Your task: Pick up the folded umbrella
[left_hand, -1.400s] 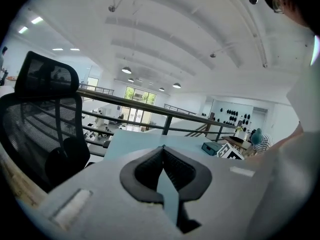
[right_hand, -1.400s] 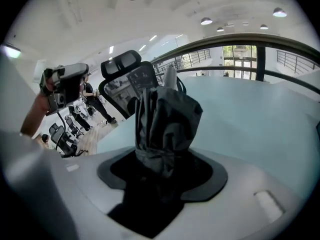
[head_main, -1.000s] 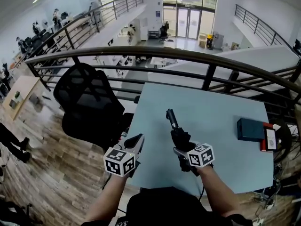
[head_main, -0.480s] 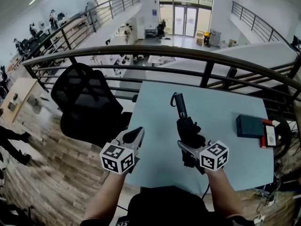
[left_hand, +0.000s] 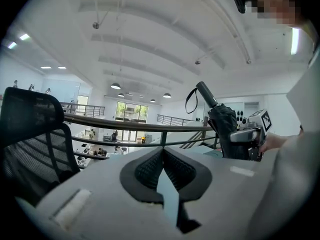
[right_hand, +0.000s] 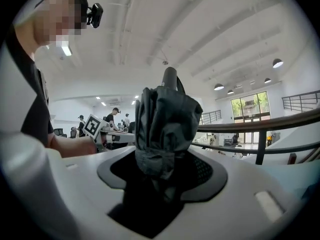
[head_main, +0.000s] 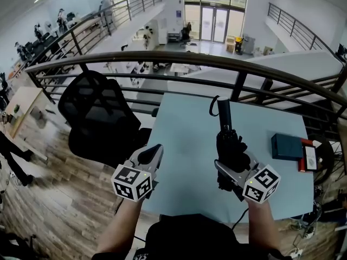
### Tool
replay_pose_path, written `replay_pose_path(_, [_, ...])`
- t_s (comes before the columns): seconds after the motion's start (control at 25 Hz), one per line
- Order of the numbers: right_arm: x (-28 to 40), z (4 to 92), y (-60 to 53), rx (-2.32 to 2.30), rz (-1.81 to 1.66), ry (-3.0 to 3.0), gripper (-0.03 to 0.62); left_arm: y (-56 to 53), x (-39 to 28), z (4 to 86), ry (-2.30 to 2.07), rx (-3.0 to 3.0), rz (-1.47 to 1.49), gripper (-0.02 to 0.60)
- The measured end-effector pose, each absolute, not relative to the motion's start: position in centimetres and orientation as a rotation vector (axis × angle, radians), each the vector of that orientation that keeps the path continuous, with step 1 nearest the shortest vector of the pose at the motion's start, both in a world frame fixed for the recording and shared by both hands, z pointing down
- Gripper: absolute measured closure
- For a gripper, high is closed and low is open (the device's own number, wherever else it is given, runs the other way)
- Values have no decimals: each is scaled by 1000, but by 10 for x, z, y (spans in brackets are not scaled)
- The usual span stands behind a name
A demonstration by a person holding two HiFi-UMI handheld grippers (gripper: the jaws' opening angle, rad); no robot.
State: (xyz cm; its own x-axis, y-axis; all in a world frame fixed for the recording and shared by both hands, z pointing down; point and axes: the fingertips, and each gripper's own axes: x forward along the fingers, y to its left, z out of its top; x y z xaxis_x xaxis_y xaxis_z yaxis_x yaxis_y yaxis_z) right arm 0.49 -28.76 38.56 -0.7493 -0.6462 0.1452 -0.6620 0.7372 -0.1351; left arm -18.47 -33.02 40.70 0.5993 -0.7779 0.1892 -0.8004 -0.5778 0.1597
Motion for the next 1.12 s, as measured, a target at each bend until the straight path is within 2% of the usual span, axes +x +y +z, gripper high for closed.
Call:
replay_pose_path(0.52, [31, 328, -268, 1148, 34, -2947, 332, -333, -201, 395, -1371, 2590, 99, 575])
replay_pose_path(0.72, [35, 341, -258, 1180, 40, -2984, 332, -331, -220, 391, -1439, 2571, 69, 575])
replay_pose_path(1.12, [44, 387, -259, 1214, 214, -2914, 332, -327, -215, 398, -1438, 2549, 104, 575])
